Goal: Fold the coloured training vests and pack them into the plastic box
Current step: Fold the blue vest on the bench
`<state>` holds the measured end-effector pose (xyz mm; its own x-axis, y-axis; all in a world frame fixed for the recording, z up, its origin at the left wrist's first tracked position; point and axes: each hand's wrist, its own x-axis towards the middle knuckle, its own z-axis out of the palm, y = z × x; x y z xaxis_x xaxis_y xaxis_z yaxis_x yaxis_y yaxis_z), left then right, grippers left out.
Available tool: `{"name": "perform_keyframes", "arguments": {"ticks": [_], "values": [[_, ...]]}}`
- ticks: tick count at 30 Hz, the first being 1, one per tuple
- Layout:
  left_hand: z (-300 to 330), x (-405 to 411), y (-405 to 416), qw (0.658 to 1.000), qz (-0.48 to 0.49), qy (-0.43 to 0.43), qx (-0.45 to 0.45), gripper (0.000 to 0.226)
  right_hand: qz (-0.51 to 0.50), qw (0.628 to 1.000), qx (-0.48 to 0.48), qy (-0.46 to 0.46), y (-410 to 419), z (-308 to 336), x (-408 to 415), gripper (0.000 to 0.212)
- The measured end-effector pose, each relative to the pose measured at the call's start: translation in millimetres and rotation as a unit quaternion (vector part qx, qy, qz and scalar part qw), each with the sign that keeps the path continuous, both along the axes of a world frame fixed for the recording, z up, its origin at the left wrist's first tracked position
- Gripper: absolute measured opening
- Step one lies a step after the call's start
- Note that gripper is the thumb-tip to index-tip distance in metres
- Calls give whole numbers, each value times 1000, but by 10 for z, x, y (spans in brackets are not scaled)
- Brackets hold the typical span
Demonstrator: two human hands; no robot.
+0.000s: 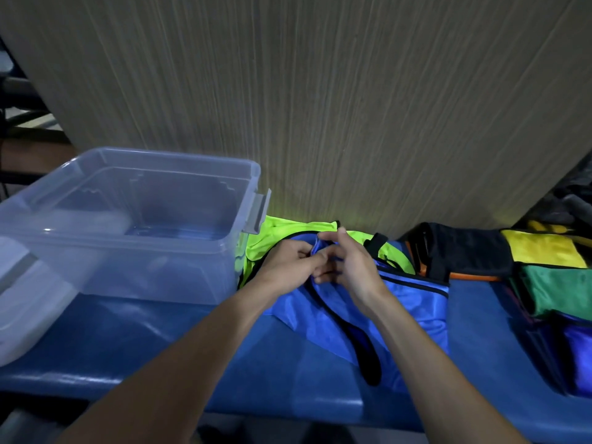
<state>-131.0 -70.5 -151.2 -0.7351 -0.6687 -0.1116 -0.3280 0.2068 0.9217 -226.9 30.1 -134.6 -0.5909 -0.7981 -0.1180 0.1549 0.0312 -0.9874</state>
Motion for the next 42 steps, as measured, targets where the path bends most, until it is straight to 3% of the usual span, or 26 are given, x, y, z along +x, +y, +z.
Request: {"name": "perform_keyframes", "arguments": {"ticks": [2, 4, 7, 9, 13, 18, 23, 26, 31, 36, 42], "values": [[-23, 0, -4, 1000, -5, -8, -13, 29, -6, 999, 5, 31, -14, -57, -23, 34], [-50, -3, -23, 999, -2, -19, -41, 20, -30, 992, 22, 123, -18, -108, -91, 25], [-67, 13, -42, 996, 8, -33, -77, 25, -63, 929, 68, 357, -36, -140, -262, 24], [-55, 36, -29, 994, 3, -35, -108, 33, -21, 891, 97, 443, -75, -162, -350, 26], [-60, 73, -39, 988, -5, -46, -146, 39, 26, 885, 110, 452, -151, -209, -420, 17], [-44, 80, -31, 988, -5, -47, -150, 42, -24, 885, 73, 459, -265, -179, -434, 7], [-74, 47, -26, 991, 22, -55, -121, 44, -39, 859, 86, 503, -308, -292, -370, 5], [-13, 27, -16, 988, 30, -56, -138, 42, -78, 852, 67, 513, -193, -214, -401, 16], [162, -74, -203, 977, 137, -29, -158, 28, -136, 827, 26, 545, 159, 11, -546, 8], [-29, -111, -375, 957, 153, -114, -218, 28, -125, 813, 82, 562, 592, 14, -575, 7], [-7, -194, -420, 958, 183, -100, -198, 26, -149, 823, 247, 489, 1090, -20, -795, 23]]}}
